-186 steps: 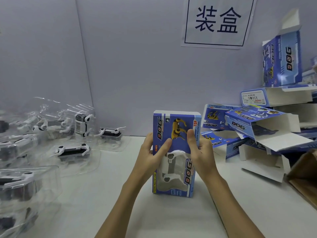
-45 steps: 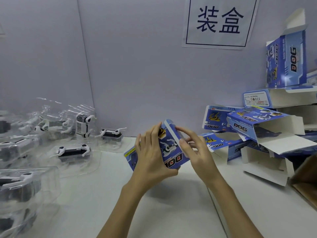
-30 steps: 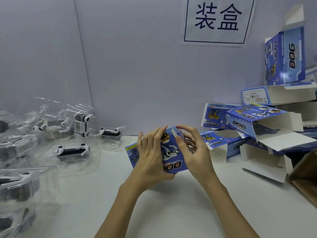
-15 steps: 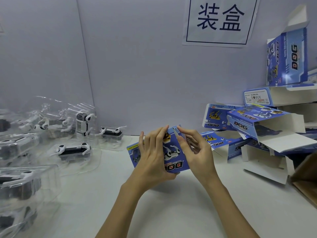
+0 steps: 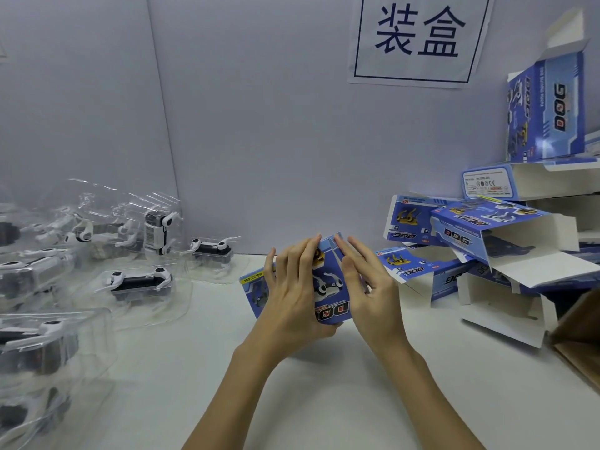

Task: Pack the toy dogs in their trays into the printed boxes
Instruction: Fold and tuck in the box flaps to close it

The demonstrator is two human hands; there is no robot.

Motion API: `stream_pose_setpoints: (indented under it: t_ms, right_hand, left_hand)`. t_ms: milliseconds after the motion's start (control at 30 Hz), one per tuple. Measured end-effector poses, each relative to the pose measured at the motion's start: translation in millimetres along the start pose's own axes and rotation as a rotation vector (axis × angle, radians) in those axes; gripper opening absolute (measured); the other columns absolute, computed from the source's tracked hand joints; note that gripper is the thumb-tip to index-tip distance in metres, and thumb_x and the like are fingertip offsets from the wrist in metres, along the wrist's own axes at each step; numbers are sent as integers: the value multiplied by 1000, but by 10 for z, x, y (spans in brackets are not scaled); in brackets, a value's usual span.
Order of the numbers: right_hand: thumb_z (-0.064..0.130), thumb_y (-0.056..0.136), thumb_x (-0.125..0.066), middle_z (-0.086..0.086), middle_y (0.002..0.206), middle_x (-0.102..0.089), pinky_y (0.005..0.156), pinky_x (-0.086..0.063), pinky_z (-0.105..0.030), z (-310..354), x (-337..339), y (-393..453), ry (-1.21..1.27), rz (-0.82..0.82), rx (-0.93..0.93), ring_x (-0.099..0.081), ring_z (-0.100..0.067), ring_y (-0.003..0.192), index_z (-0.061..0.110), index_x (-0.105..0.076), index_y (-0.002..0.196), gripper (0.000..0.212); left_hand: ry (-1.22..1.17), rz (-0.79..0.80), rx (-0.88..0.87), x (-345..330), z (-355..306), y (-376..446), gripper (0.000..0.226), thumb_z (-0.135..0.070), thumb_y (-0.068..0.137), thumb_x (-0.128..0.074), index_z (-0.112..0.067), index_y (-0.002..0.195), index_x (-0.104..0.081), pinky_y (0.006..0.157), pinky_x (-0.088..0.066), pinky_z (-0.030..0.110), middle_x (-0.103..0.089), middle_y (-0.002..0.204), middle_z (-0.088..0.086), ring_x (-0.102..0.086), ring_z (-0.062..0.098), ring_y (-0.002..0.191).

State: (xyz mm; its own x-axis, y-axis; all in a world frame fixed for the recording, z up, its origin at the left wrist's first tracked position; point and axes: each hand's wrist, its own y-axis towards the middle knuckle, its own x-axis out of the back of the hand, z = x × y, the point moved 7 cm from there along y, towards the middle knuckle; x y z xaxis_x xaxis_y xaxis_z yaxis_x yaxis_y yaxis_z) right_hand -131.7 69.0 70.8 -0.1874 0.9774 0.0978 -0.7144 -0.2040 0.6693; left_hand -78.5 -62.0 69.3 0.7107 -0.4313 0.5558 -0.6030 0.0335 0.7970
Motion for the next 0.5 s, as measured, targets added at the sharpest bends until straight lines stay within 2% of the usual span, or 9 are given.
stream_pose_setpoints:
  t_ms: [33, 100, 167, 300, 400, 433, 500]
  right_hand:
    - [38, 106, -48, 8, 158, -46, 89, -60, -22, 4, -10, -2, -33, 12, 22, -52, 0, 137, 45, -60, 142, 39]
    - [36, 108, -42, 5, 162, -40, 97, -60, -33, 10, -26, -3, -120, 46, 55, -46, -10, 144, 48, -53, 144, 39]
    - [38, 108, -38, 6, 166, -33, 100, -59, -41, 8, -37, -1, -177, 77, 54, -40, -12, 148, 51, -48, 145, 40]
    - [56, 108, -26, 17, 170, -21, 104, -56, -33, 39, -109, -9, -249, 154, 18, -33, -8, 152, 64, -39, 148, 43]
    - [66, 103, -19, 19, 170, -22, 116, -45, -35, 76, -174, -30, -302, 210, -19, -28, 0, 152, 74, -29, 146, 45]
    - [62, 104, -22, 20, 169, -23, 119, -42, -37, 80, -195, -33, -243, 229, -46, -26, 1, 153, 74, -31, 145, 44]
    - [37, 112, -35, 16, 169, -25, 120, -42, -41, 62, -207, -21, -40, 282, -107, -26, -3, 155, 63, -39, 148, 45]
  left_hand:
    - [3, -3, 3, 2, 3, -1, 129, -53, 59, -91, -14, 159, -21, 125, -17, 55, -34, 154, 1, -34, 23, 144]
    - [14, -8, 12, 9, 8, 1, 127, -53, 59, -90, -11, 159, -24, 121, -23, 48, -34, 154, 0, -35, 23, 141]
    - [19, -11, 22, 16, 0, -1, 125, -52, 59, -91, -11, 158, -26, 118, -24, 41, -33, 154, -2, -35, 21, 139]
    - [43, -37, 40, 51, -1, -2, 125, -48, 56, -90, -14, 157, -26, 115, -25, 42, -32, 152, -3, -35, 20, 136]
    - [74, -42, 50, 89, 15, 8, 131, -46, 54, -89, -21, 162, -21, 112, -29, 42, -33, 153, -2, -37, 20, 136]
    - [91, -27, 42, 97, 9, 13, 133, -47, 54, -88, -30, 164, -17, 111, -28, 42, -32, 154, -1, -37, 21, 136]
    - [131, -13, 9, 131, -5, 24, 129, -50, 56, -85, -44, 163, -15, 109, -30, 42, -31, 155, 1, -38, 22, 134]
